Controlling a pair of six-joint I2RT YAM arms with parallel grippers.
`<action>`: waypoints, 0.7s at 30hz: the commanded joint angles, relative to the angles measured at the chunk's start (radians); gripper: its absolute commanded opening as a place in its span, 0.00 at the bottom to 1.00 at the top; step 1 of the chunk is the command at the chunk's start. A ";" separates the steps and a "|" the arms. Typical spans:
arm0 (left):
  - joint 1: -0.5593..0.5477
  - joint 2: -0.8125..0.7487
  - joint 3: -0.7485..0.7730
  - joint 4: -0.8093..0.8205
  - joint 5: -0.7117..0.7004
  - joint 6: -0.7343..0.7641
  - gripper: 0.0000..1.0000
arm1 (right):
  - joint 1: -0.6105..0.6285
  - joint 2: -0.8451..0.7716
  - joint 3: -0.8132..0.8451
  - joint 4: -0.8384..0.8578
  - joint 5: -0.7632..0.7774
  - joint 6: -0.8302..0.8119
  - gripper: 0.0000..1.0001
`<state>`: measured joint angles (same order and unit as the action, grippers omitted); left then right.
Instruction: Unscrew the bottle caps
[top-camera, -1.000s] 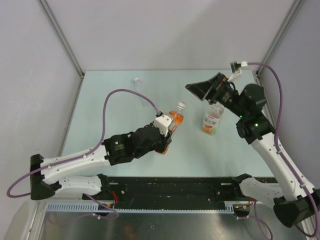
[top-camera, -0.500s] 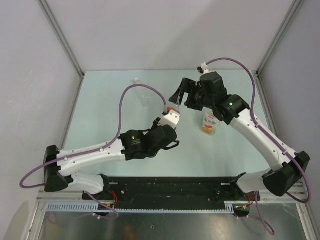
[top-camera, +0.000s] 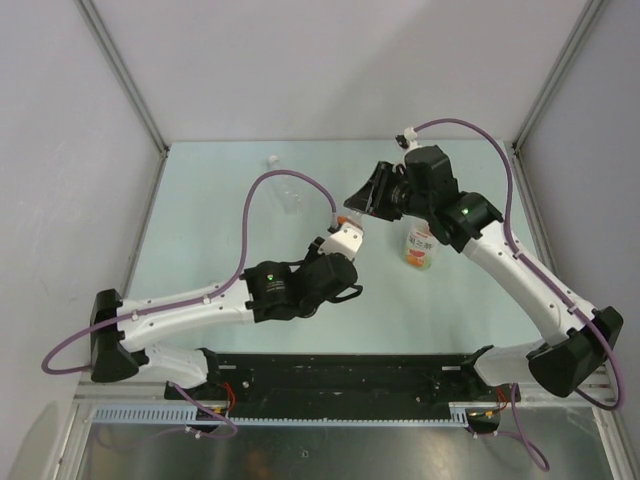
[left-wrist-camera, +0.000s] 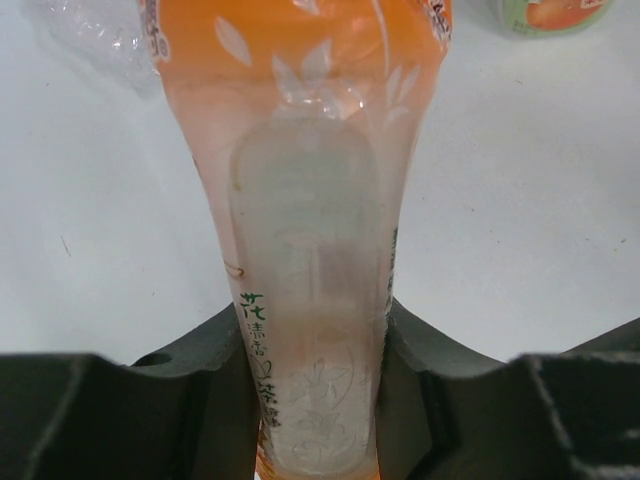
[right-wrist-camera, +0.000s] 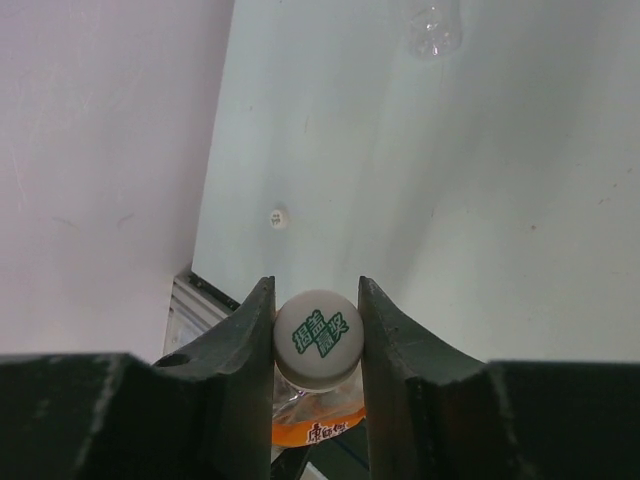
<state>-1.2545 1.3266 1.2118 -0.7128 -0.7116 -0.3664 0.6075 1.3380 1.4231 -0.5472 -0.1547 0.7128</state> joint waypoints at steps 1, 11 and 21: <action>0.000 -0.001 0.035 -0.013 -0.050 -0.032 0.00 | -0.013 -0.052 -0.004 0.040 0.011 -0.028 0.01; 0.000 -0.028 0.034 0.014 0.077 -0.003 0.00 | -0.072 -0.238 -0.214 0.353 -0.106 -0.053 0.00; 0.000 -0.146 -0.073 0.282 0.549 0.130 0.00 | -0.292 -0.371 -0.486 0.932 -0.488 0.132 0.00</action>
<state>-1.2510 1.2640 1.1835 -0.5175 -0.4221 -0.2932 0.3885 1.0103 0.9722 -0.0051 -0.5053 0.7681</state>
